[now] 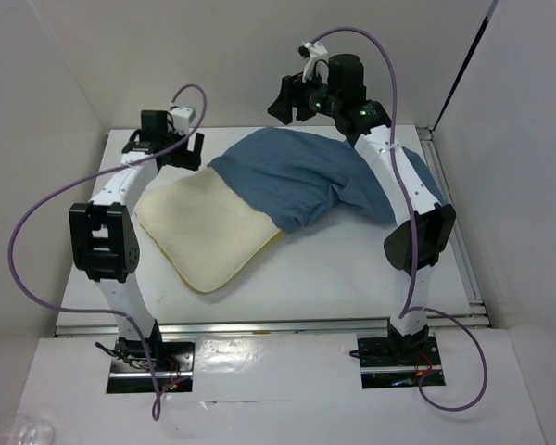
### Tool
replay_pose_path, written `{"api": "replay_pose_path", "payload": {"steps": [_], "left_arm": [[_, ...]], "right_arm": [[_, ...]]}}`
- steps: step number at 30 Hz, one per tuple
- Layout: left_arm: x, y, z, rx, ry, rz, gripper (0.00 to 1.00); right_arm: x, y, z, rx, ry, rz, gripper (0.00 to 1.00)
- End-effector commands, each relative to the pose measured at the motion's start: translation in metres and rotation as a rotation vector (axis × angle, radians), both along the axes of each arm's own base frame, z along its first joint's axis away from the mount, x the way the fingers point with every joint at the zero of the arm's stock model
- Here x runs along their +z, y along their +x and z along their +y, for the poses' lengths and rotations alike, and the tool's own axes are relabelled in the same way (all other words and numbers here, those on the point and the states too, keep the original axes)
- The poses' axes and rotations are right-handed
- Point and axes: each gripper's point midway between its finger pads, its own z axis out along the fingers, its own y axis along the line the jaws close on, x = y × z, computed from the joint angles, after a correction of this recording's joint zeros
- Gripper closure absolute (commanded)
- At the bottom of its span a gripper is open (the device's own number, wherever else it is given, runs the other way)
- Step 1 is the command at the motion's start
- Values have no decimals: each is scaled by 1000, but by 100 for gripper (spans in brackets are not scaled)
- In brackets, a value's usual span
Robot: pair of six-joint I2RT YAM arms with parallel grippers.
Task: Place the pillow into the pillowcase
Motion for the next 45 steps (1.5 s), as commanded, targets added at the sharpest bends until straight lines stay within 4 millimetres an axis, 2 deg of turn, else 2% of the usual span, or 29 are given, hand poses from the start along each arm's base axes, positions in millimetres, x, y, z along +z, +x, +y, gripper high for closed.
{"api": "replay_pose_path", "payload": {"steps": [1, 2, 3, 5, 6, 7, 8, 9, 10, 11, 12, 14, 15, 18, 21, 24, 27, 28, 29, 30, 32, 33, 34, 36, 37, 38, 43, 44, 45], "left_arm": [[51, 19, 34, 46, -91, -66, 0], [54, 16, 29, 3, -95, -60, 0], [66, 3, 19, -57, -112, -63, 0], [70, -19, 3, -175, -69, -68, 2], [56, -39, -20, -249, -54, -23, 2], [66, -62, -32, -296, -31, -22, 3], [65, -78, -42, -369, 7, -17, 6], [50, -102, -64, -440, 18, 27, 6], [48, -118, -73, -485, 34, 35, 6], [58, -140, -80, -548, 70, 8, 6], [41, -163, -95, -607, 104, 44, 6], [36, -190, -105, -700, 162, 46, 6], [32, -216, -115, -768, 174, 60, 5], [30, -249, -125, -842, 215, 56, 0], [7, -279, -130, -914, 273, 113, 0], [-7, -290, -126, -921, 333, 119, 0], [-30, -292, -121, -929, 360, 137, 0], [-44, -296, -120, -938, 382, 155, 0], [-50, -291, -116, -914, 425, 143, 0], [-50, -279, -122, -894, 441, 78, 0], [-66, -272, -120, -868, 525, 53, 0], [-69, -266, -122, -844, 541, 34, 0], [-70, -256, -129, -821, 544, -3, 0], [-72, -249, -134, -785, 565, -48, 0], [-72, -248, -139, -776, 557, -72, 0], [-77, -247, -149, -783, 559, -107, 0], [-98, -238, -158, -738, 650, -144, 0], [-104, -238, -158, -744, 660, -127, 3], [-107, -235, -162, -741, 658, -113, 21]], "right_arm": [[22, -40, 2, 130, -52, -72, 28], [13, -41, -2, 151, -84, -73, 30], [7, -49, 0, 191, -92, -63, 32], [-3, -56, -1, 233, -125, -68, 38], [-16, -59, -1, 247, -139, -32, 41], [-21, -64, 1, 280, -140, -21, 43], [-24, -64, -3, 292, -153, -26, 47], [-44, -65, -2, 308, -169, 30, 53], [-53, -64, -2, 313, -182, 50, 56], [-61, -64, -3, 322, -199, 70, 60], [-78, -64, -2, 327, -213, 131, 66], [-93, -63, -3, 340, -238, 172, 69], [-105, -58, -8, 324, -252, 211, 69], [-111, -51, -16, 301, -247, 234, 69], [-114, -51, -15, 296, -240, 246, 69], [-122, -54, -16, 293, -239, 289, 65], [-131, -56, -16, 290, -239, 327, 64], [-131, -59, -17, 291, -240, 331, 64], [-131, -63, -18, 286, -235, 340, 64], [-135, -64, -19, 287, -237, 352, 64], [-128, -68, -20, 286, -235, 338, 63], [-133, -69, -21, 287, -238, 353, 63], [-127, -71, -21, 286, -235, 340, 63], [-133, -75, -24, 280, -244, 357, 63], [-129, -76, -25, 279, -242, 348, 63], [-134, -77, -25, 280, -245, 363, 63], [-134, -80, -26, 284, -251, 359, 63], [-134, -80, -26, 284, -251, 359, 63], [-136, -82, -27, 285, -253, 369, 63]]}}
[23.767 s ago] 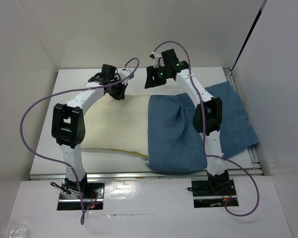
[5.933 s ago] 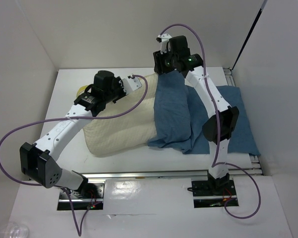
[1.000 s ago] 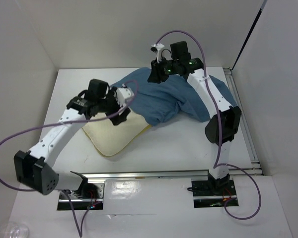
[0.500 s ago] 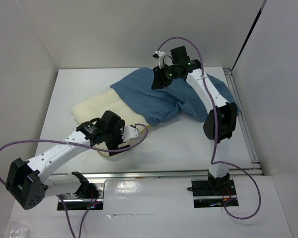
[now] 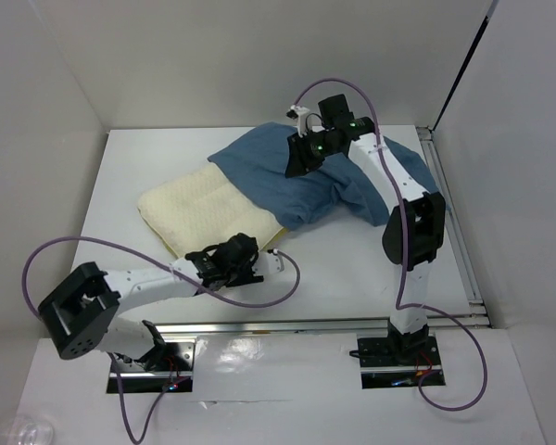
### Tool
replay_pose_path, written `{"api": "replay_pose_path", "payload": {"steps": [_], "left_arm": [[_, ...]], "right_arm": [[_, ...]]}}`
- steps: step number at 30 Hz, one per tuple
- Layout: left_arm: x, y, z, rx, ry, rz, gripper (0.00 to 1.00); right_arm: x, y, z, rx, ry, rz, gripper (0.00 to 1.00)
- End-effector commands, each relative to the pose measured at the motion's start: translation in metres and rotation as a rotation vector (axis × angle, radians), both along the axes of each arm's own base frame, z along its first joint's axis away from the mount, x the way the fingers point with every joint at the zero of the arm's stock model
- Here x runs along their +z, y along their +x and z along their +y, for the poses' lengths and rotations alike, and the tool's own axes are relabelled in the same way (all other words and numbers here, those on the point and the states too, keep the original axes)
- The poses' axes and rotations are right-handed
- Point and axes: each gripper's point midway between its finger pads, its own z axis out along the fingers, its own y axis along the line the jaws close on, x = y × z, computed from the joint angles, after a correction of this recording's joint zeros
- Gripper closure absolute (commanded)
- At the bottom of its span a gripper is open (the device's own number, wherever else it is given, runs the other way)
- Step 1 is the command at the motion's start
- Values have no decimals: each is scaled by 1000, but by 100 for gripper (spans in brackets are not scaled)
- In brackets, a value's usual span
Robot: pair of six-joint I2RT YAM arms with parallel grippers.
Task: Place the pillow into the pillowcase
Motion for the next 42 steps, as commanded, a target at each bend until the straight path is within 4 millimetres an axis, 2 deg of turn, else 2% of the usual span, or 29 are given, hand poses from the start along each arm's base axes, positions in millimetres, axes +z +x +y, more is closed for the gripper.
{"api": "replay_pose_path", "payload": {"steps": [1, 2, 3, 4, 7, 8, 9, 10, 11, 12, 13, 15, 16, 17, 18, 19, 20, 21, 22, 25, 26, 27, 29, 30, 31, 34, 35, 40, 42], "left_arm": [[4, 24, -15, 45, -36, -85, 36], [1, 23, -15, 52, -27, -70, 58], [3, 26, -19, 60, -30, -64, 84], [1, 27, -18, 72, -21, -58, 100], [0, 31, -12, 104, -40, 1, 100], [10, 33, -11, 119, -70, -3, 100], [25, 44, -9, 150, -108, -16, 100], [34, 47, -12, 146, -154, 6, 100], [48, 53, -11, 177, -199, 10, 100], [58, 62, 3, 232, -220, 25, 100], [92, 77, -8, 229, -310, 10, 100], [124, 93, -4, 298, -415, 35, 100], [151, 107, 1, 321, -475, 49, 100], [162, 116, 8, 363, -514, 62, 100], [172, 117, 2, 356, -536, 74, 100], [199, 128, 4, 357, -583, 47, 100], [198, 127, 2, 353, -596, 91, 100], [208, 131, 0, 357, -629, 90, 100], [227, 136, 0, 346, -654, 72, 100], [237, 139, -3, 339, -686, 121, 100], [252, 141, -6, 328, -713, 110, 100], [252, 141, -9, 323, -712, 129, 100], [268, 144, -8, 320, -736, 111, 100], [273, 144, -8, 316, -742, 101, 100], [282, 145, -5, 312, -754, 90, 100], [292, 146, 3, 322, -763, 79, 100], [286, 146, 3, 323, -749, 91, 100], [288, 149, 14, 338, -772, 104, 100], [300, 149, 18, 328, -794, 93, 100]], "right_arm": [[31, -9, -2, 17, 28, -58, 63], [31, -9, -2, 17, 28, -58, 63], [32, -12, -3, 17, 28, -60, 63], [30, -18, -4, 31, 29, -46, 63], [31, -29, -6, 45, 38, -55, 63], [32, -31, -7, 45, 41, -65, 63], [43, -34, -8, 45, 55, -104, 63], [35, -37, -11, 37, 42, -96, 63], [37, -40, -12, 37, 47, -109, 63], [40, -42, -13, 37, 52, -125, 63], [46, -45, -18, 28, 65, -164, 63], [52, -49, -20, -3, 88, -192, 58], [56, -54, -22, -2, 105, -238, 56], [59, -56, -18, -11, 119, -253, 53], [54, -60, -17, -13, 108, -248, 53], [50, -61, -15, -23, 99, -243, 53], [47, -56, -17, -55, 64, -257, 53], [42, -59, -13, -77, 54, -233, 54], [38, -53, -15, -110, 41, -233, 54], [41, -32, -8, -197, 42, -271, 55], [42, -22, -6, -232, 29, -295, 55], [42, -13, -8, -268, 21, -309, 55], [41, 3, 3, -310, 9, -327, 57], [40, 15, -3, -370, -17, -339, 57], [39, 24, 3, -392, -23, -343, 57], [41, 40, -7, -486, -82, -388, 57], [44, 43, -7, -477, -84, -413, 57], [69, 52, -39, -531, -156, -595, 57], [73, 45, -44, -508, -162, -600, 57]]}}
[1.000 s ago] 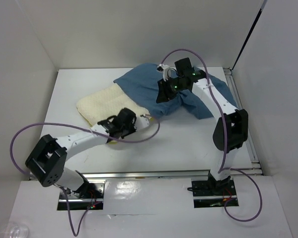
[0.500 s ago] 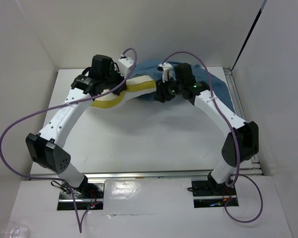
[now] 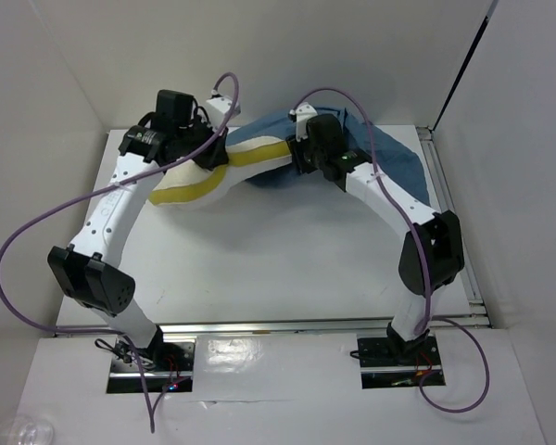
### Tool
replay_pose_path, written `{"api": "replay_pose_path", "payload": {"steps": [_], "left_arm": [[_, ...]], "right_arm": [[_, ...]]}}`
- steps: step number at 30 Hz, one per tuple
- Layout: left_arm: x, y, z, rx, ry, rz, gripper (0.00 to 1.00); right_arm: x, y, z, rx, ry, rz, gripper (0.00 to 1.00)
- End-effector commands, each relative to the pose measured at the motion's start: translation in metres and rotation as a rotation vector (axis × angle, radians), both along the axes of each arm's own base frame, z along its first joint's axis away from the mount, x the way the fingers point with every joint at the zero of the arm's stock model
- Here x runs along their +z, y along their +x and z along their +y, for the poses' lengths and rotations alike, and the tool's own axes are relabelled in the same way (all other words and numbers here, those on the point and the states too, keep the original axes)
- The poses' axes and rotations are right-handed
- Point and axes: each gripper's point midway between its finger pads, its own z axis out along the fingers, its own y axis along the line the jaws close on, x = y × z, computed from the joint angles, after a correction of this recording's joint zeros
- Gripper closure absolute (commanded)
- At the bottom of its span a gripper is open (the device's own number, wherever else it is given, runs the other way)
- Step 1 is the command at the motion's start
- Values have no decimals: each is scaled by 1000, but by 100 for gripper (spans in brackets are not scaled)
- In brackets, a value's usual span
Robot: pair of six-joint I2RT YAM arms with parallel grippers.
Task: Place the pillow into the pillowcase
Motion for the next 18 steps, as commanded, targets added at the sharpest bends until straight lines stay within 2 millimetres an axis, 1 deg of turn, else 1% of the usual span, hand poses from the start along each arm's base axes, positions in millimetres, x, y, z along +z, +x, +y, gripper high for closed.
{"api": "replay_pose_path", "payload": {"steps": [1, 2, 3, 4, 5, 6, 7, 8, 9, 10, 12, 13, 14, 17, 18], "left_arm": [[54, 9, 3, -1, -95, -113, 100], [54, 9, 3, -1, -95, -113, 100], [55, 13, 5, 1, -100, -114, 100], [52, 18, 8, 5, -105, -106, 100], [51, 19, 8, 5, -103, -98, 100], [58, 24, 11, 13, -106, -116, 100], [58, 25, 14, 15, -111, -112, 100], [60, 27, 12, 8, -116, -115, 100], [63, 32, 15, 17, -116, -117, 100], [66, 30, 14, 9, -122, -118, 100], [65, 33, 13, 9, -121, -117, 100], [69, 34, 17, 18, -123, -126, 100], [69, 35, 17, 18, -123, -127, 100], [69, 34, 18, 18, -121, -118, 100], [69, 34, 18, 18, -121, -118, 100]], "right_arm": [[57, 3, -17, -26, 5, -176, 57], [62, 3, -19, -19, 16, -180, 57], [56, -6, -20, -1, 16, -159, 58], [51, -8, -18, 10, 16, -147, 58], [49, -10, -17, 20, 16, -135, 60], [46, -14, -17, 30, 8, -109, 61], [43, -17, -16, 36, 14, -90, 61], [43, -17, -16, 36, 14, -90, 61], [39, -22, -12, 53, 12, -73, 61], [33, -24, -13, 53, 6, -61, 61], [25, -23, -12, 54, -4, -41, 61], [15, -21, -11, 54, -13, -22, 61], [15, -21, -11, 48, -5, -18, 61], [1, -15, -5, 52, -5, 13, 61], [3, -11, -4, 52, -3, 9, 61]]}}
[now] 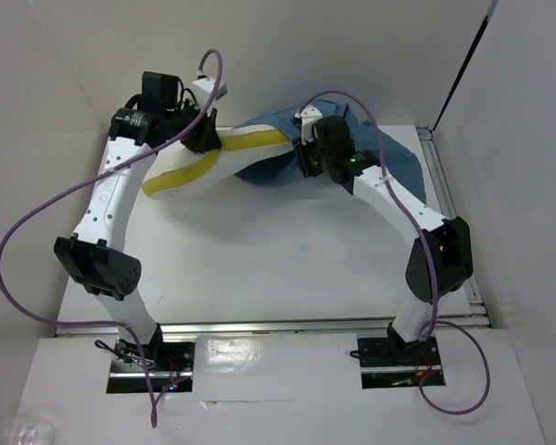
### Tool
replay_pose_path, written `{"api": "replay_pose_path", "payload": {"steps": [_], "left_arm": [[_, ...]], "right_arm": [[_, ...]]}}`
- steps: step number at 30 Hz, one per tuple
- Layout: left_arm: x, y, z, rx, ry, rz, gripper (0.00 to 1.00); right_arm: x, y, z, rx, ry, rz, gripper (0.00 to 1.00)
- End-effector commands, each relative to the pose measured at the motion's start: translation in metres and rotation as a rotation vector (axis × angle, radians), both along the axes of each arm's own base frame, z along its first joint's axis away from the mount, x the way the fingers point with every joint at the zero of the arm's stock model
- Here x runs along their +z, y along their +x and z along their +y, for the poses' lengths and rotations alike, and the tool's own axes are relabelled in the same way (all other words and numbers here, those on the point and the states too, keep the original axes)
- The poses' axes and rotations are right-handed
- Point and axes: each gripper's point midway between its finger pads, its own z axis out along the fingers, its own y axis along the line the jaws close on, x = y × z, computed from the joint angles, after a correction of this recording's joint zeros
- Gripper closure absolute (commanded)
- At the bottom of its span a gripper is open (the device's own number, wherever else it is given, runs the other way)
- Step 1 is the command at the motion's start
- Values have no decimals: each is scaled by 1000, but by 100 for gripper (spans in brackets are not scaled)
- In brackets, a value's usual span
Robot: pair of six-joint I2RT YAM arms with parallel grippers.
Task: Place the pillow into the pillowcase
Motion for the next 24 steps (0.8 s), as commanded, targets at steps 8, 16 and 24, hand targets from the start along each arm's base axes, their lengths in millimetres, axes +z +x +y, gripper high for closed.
{"api": "replay_pose_path", "payload": {"steps": [8, 16, 24], "left_arm": [[49, 5, 2, -12, -63, -139, 100], [46, 2, 2, -6, -71, -131, 100], [39, 6, -2, 14, -116, -111, 100]], "right_arm": [[-18, 25, 13, -8, 5, -10, 57], [-16, 41, 51, 58, 103, 37, 85], [30, 23, 85, 184, 207, 10, 100]]}}
